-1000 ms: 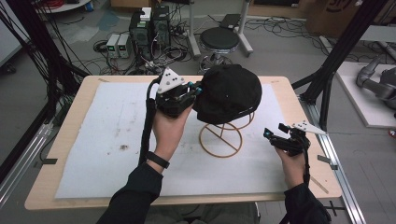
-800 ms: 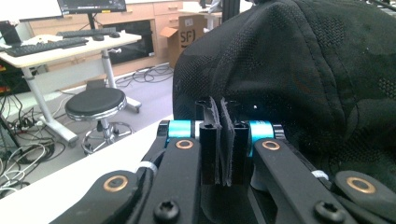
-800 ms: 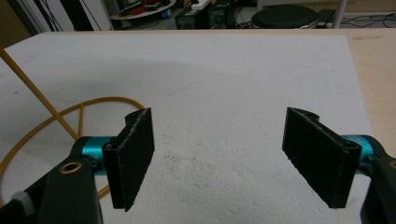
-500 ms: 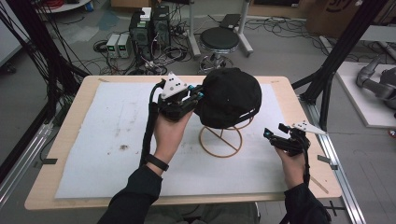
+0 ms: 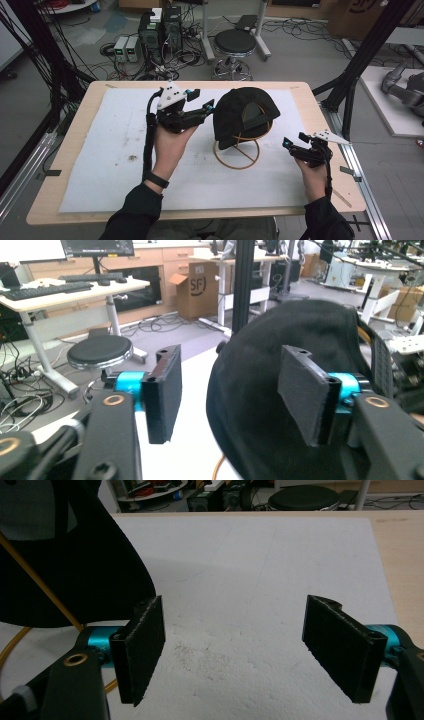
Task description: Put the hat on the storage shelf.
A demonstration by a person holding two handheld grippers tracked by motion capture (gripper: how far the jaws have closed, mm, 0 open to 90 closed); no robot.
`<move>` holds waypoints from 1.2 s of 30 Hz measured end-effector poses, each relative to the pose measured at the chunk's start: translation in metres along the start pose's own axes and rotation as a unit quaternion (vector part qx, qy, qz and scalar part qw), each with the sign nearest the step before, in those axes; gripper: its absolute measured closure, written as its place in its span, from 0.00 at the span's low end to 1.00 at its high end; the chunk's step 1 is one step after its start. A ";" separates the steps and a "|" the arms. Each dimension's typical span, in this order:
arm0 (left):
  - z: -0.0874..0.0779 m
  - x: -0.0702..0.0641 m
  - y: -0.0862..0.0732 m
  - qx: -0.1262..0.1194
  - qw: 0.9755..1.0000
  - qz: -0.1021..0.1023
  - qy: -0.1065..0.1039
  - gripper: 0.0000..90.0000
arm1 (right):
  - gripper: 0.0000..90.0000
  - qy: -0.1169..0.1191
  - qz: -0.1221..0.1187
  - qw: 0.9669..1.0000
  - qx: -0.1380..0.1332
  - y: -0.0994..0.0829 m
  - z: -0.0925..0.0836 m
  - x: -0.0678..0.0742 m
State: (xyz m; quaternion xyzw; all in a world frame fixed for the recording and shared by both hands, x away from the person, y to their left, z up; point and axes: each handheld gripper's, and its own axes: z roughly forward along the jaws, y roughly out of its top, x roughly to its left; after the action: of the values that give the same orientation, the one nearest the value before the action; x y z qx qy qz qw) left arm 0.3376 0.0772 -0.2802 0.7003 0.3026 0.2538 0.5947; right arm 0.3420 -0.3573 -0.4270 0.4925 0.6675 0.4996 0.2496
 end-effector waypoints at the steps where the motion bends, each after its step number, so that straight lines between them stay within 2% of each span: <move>1: -0.004 0.002 -0.002 -0.001 1.000 0.000 0.002 0.46 | 0.27 0.000 0.000 1.000 -0.001 0.000 0.000 0.000; 7: -0.036 0.022 -0.020 -0.004 1.000 -0.001 -0.002 0.34 | 0.27 0.002 0.004 1.000 -0.008 0.000 0.000 0.000; 10: -0.053 0.035 -0.034 -0.002 1.000 -0.001 0.000 0.29 | 0.27 0.002 0.007 1.000 -0.008 0.001 -0.001 0.000; 12: -0.064 0.045 -0.045 -0.004 1.000 -0.009 0.000 0.25 | 0.27 0.002 0.008 1.000 -0.009 0.001 -0.001 -0.001; 18: -0.089 0.073 -0.080 0.007 1.000 -0.027 0.011 0.25 | 0.27 0.000 0.006 1.000 -0.007 0.000 -0.001 -0.001; 23: -0.101 0.087 -0.102 0.022 0.999 -0.022 0.023 0.23 | 0.26 -0.003 0.009 1.000 -0.007 -0.001 -0.002 -0.001; 26: -0.105 0.092 -0.108 0.024 0.999 -0.012 0.028 0.22 | 0.27 -0.002 0.008 1.000 -0.005 -0.001 -0.001 -0.001; 29: -0.108 0.097 -0.114 0.038 0.999 0.004 0.036 0.21 | 0.27 -0.003 0.006 1.000 -0.003 -0.001 -0.001 -0.001; 36: -0.116 0.112 -0.131 0.043 0.998 -0.004 0.052 0.19 | 0.27 -0.005 0.006 1.000 0.001 -0.002 -0.001 -0.003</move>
State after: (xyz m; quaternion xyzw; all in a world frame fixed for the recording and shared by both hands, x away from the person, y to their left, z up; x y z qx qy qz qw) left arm 0.3154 0.2517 -0.3904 0.7099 0.3464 0.2738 0.5487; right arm 0.3416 -0.3600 -0.4293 0.4993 0.6637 0.4978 0.2498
